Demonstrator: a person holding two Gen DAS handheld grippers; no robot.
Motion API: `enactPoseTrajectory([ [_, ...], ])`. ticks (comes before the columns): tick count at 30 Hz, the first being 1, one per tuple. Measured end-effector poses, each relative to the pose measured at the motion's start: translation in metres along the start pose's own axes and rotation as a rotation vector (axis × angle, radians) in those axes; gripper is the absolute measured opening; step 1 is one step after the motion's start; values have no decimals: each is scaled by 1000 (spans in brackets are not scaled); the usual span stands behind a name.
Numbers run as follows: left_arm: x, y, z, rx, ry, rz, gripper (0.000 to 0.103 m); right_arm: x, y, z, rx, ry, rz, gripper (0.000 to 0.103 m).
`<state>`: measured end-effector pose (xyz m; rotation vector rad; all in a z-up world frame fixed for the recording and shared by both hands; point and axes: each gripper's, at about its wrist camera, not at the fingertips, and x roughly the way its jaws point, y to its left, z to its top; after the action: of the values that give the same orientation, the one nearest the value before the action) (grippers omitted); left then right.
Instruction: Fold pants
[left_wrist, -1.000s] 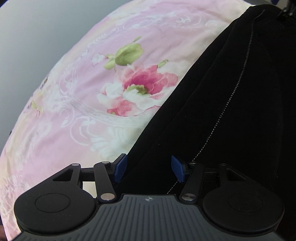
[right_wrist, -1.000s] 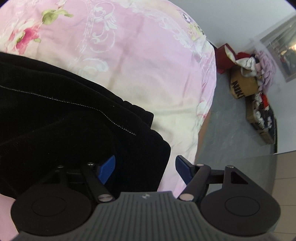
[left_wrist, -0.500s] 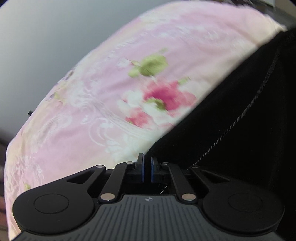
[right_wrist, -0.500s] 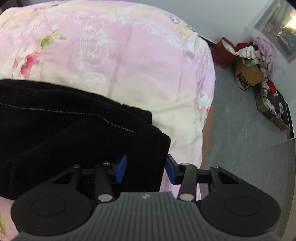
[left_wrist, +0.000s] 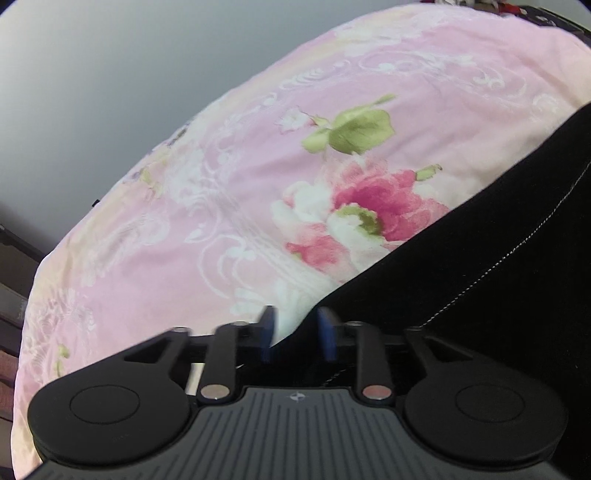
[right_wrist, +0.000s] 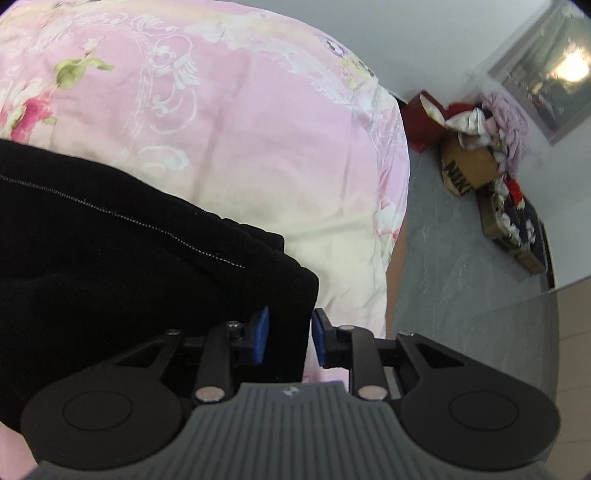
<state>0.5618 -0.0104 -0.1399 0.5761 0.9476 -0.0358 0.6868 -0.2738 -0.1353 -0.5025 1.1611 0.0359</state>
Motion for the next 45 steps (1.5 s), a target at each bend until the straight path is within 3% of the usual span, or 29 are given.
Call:
enactPoseTrajectory([
  [1, -9, 6, -3, -13, -7, -11, 59, -7, 2, -1, -6, -13, -13, 32],
  [5, -68, 18, -27, -13, -56, -108, 58, -41, 13, -14, -8, -63, -5, 35],
  [9, -129, 8, -64, -47, -93, -253, 51, -63, 21, -40, 22, -65, 7, 40],
  [12, -167, -17, -93, -45, -90, -356, 51, -73, 23, -62, 46, -54, 37, 52],
  [15, -187, -48, -113, -47, -48, -416, 51, -79, 26, -88, 51, -35, 55, 53],
  [18, -192, -74, -128, -111, -21, -458, 51, -78, 28, -112, 27, -24, 62, 53],
  [23, -172, -107, -137, -267, 16, -458, 51, -63, 24, -137, -44, -13, 66, 53],
  [31, -137, -131, -129, -368, 13, -281, 49, -35, 17, -143, -135, -46, 90, 55],
  [34, -132, -130, -124, -402, 3, -296, 36, -27, 18, -140, -168, -80, 107, 64],
  [36, -132, -128, -122, -420, -3, -289, 20, -20, 19, -138, -185, -74, 123, 64],
  [37, -132, -125, -124, -425, -5, -289, 18, -16, 19, -138, -188, -66, 136, 61],
  [38, -134, -123, -124, -425, -6, -291, 15, -14, 18, -136, -183, -50, 167, 50],
  [40, -138, -119, -123, -389, -3, -314, 12, -12, 15, -135, -173, -34, 139, 24],
  [41, -142, -117, -123, -355, -2, -325, 11, -13, 13, -134, -179, -23, 142, 21],
  [42, -148, -115, -123, -316, -5, -347, 11, -13, 10, -134, -181, 1, 126, 1],
  [45, -171, -113, -128, -158, -17, -410, 10, -18, -9, -129, -144, 37, 127, 0],
])
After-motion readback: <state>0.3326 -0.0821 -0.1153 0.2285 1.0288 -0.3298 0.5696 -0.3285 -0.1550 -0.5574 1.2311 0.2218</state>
